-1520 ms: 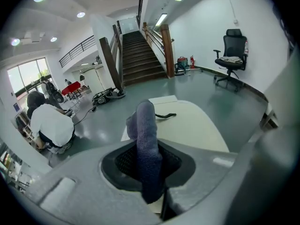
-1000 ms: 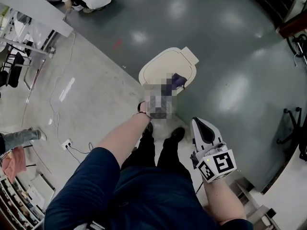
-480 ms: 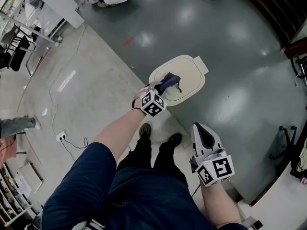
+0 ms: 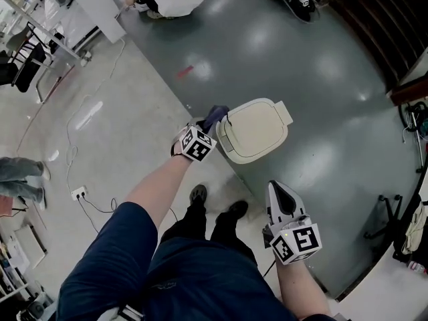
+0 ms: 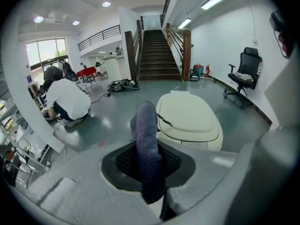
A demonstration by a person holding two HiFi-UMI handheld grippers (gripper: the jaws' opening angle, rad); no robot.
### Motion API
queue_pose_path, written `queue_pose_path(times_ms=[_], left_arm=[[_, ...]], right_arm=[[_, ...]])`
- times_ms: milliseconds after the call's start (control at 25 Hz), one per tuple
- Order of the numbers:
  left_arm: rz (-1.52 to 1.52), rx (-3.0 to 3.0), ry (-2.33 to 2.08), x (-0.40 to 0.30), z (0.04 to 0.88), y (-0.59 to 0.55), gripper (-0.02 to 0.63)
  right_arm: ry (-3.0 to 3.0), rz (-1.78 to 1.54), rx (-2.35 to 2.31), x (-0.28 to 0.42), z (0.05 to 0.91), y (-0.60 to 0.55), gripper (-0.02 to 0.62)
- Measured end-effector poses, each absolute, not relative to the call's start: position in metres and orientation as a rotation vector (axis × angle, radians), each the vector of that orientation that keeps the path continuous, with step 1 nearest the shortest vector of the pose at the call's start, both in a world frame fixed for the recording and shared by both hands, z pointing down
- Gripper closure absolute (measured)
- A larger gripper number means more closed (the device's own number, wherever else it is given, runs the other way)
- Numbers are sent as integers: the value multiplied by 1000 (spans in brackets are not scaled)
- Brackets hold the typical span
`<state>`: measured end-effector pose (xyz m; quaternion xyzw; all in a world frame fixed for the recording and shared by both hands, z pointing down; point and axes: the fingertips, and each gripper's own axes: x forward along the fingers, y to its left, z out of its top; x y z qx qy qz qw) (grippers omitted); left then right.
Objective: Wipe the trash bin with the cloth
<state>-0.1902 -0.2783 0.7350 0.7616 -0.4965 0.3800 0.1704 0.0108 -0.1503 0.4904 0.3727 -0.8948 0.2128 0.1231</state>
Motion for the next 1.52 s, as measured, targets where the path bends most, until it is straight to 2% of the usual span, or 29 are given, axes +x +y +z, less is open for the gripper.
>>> queue_pose_path(times_ms=[360, 600, 960, 1080, 1520], left_arm=[[608, 2310, -1403, -180, 597, -202, 554], [249, 2383, -1364, -157, 485, -141, 554], [16, 2626, -1165, -105, 360, -90, 554], [-25, 2708, -1125, -84, 340, -77, 554], [27, 2803, -967, -50, 344, -49, 554]], right_arm=[[-2650, 557, 1083, -28, 450, -130, 591], [-2677, 518, 1140, -25, 422, -109, 591], [-2722, 407, 1205, -7, 381, -91, 591], [-2724, 364, 1225, -3, 375, -81, 591], [-2720, 307, 1215, -10, 376, -56, 591]])
